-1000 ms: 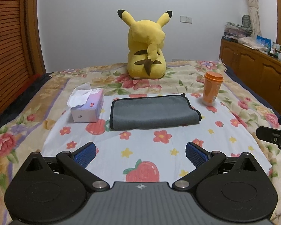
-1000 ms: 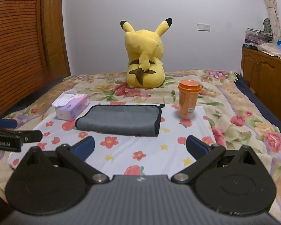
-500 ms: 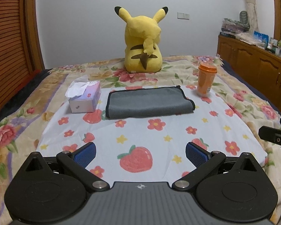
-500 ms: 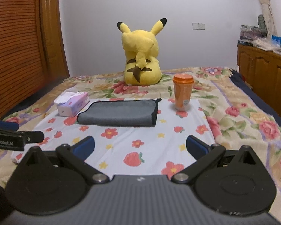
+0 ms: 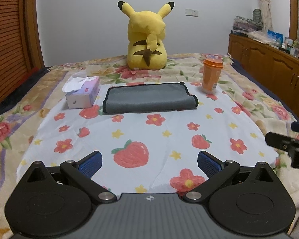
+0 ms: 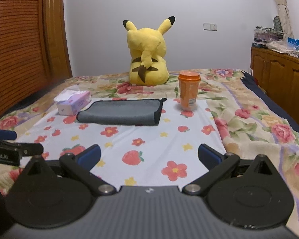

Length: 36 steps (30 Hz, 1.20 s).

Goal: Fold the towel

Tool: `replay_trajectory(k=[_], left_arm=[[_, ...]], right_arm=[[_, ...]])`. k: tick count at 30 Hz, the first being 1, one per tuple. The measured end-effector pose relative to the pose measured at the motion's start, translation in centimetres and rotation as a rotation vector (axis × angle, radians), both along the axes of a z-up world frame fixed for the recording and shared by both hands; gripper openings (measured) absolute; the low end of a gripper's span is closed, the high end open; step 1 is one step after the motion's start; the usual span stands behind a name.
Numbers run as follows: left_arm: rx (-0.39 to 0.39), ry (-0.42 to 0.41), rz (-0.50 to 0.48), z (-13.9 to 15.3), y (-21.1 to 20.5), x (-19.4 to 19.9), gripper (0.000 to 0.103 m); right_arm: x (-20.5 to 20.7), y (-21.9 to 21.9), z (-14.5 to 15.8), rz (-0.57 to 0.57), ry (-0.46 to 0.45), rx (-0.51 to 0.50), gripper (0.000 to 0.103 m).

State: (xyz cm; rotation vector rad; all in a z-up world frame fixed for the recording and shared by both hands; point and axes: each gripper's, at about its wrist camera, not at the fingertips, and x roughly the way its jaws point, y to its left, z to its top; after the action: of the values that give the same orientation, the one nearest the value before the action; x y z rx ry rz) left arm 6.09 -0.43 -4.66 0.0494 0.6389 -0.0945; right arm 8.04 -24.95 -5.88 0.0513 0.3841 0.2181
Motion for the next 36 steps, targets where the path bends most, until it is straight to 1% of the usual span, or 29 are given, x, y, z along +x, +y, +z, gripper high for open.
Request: replay_trajectory(k=[7,11,14,21,36], left_arm=[[0.004,-0.004,0.003,-0.3,-0.4,-0.6,0.103],[-0.017,-0.045,0.030,0.3,0.0,-1.1,0.103],[-0.019,-0.072,0.039,1.0,0.2,-1.3,0.103],[-0.008,-0.114,0.041,2.2,0.5,-1.7,0.103],[0.000,-0.217,0.025,3.9,0.1,-2.4,0.103]], right_arm=[[-0.1,0.1,-0.5,0.014,0.010,0.002,0.103],[-0.4,0.1,-0.2,0.011,0.001,0.012,0.103],[-0.7,0.1,0.1,0.011,-0.019,0.017,0.103],[-1.4,-0.1,0.9,0.005,-0.067,0.037,0.103],[-1.8,-0.7,1.9,0.000,-0.129,0.061,0.103]])
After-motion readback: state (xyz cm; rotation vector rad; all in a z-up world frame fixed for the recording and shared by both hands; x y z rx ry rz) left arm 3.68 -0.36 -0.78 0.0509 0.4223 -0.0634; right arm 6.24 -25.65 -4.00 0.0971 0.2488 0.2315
